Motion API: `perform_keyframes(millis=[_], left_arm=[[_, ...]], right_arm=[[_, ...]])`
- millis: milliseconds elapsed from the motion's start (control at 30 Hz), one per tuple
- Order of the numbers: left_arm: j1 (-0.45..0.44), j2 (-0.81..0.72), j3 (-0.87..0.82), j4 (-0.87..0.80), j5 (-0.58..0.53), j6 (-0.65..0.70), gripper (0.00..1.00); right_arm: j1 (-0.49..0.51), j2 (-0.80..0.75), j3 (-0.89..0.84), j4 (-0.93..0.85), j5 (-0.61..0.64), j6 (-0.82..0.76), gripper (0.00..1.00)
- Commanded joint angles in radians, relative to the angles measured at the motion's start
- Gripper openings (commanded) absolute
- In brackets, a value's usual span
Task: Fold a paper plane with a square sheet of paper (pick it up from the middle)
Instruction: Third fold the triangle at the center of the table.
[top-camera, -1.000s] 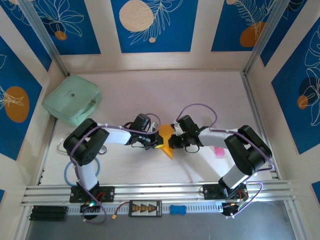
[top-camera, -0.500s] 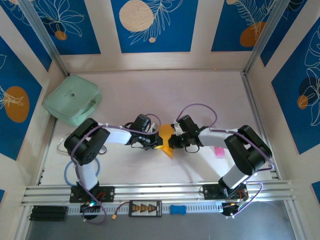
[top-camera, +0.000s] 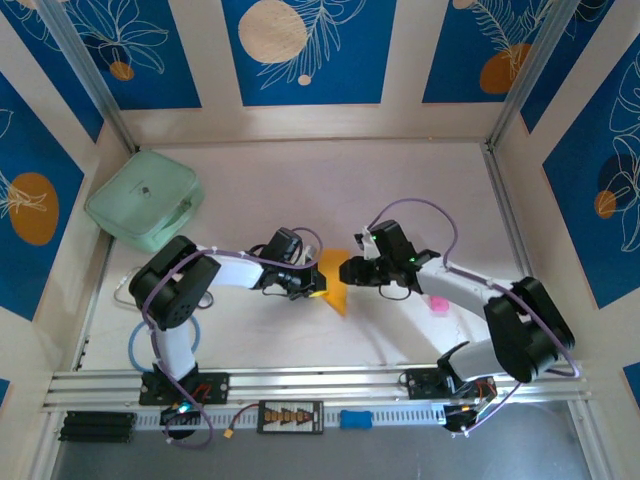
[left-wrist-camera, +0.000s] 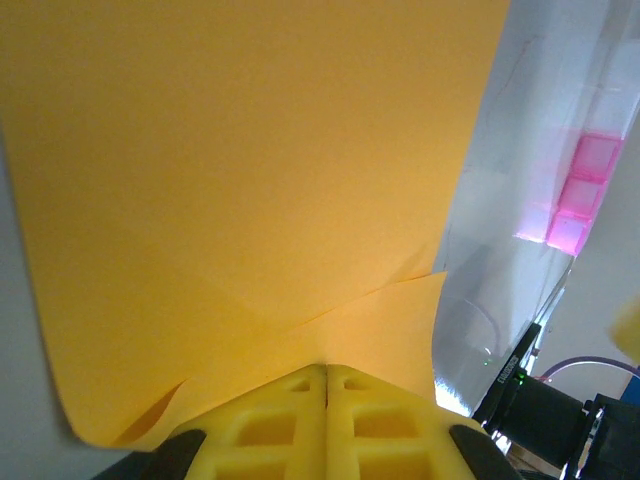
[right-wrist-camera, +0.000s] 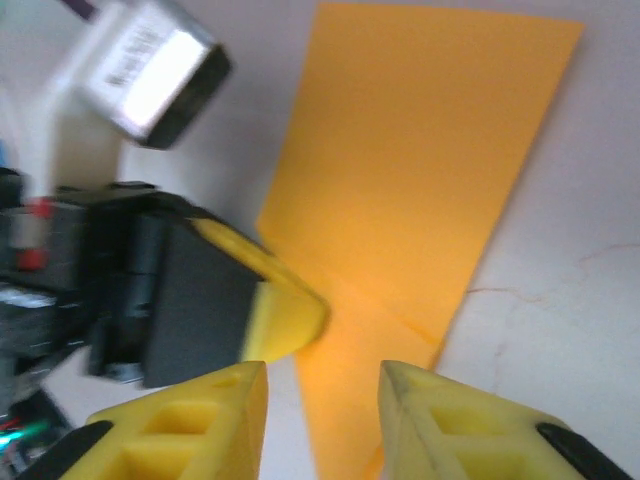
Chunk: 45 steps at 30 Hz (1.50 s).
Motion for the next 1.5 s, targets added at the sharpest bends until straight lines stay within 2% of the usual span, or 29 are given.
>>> perform_keyframes(millis=[0, 67, 167, 367, 767, 1100, 1467], left_arm=[[-0.01, 0.041, 0.005, -0.047, -0.022, 0.025, 0.0], [-0.009, 0.043, 0.006, -0.045, -0.023, 0.023, 0.0], [-0.009, 0.043, 0.006, -0.044, -0.024, 0.022, 0.0], [-0.009, 0.043, 0.007, -0.045, -0.023, 0.023, 0.0], [-0.01, 0.041, 0.008, -0.048, -0.021, 0.025, 0.0], [-0.009, 0.045, 0.016, -0.059, -0.02, 0.03, 0.0], [-0.008, 0.049, 0.019, -0.064, -0.021, 0.03, 0.0]], right_arm=[[0.022, -0.032, -0.028, -0.004, -0.155, 0.052, 0.26], [0.058, -0.022, -0.029, 0.018, -0.183, 0.079, 0.16], [0.121, 0.01, -0.011, 0.008, -0.157, 0.093, 0.08], [0.192, 0.118, 0.043, -0.029, -0.093, 0.095, 0.03], [0.202, 0.205, 0.047, -0.038, -0.017, 0.111, 0.02], [0.169, 0.177, -0.03, 0.017, -0.07, 0.133, 0.02], [0.161, 0.137, -0.105, 0.047, -0.07, 0.172, 0.03]])
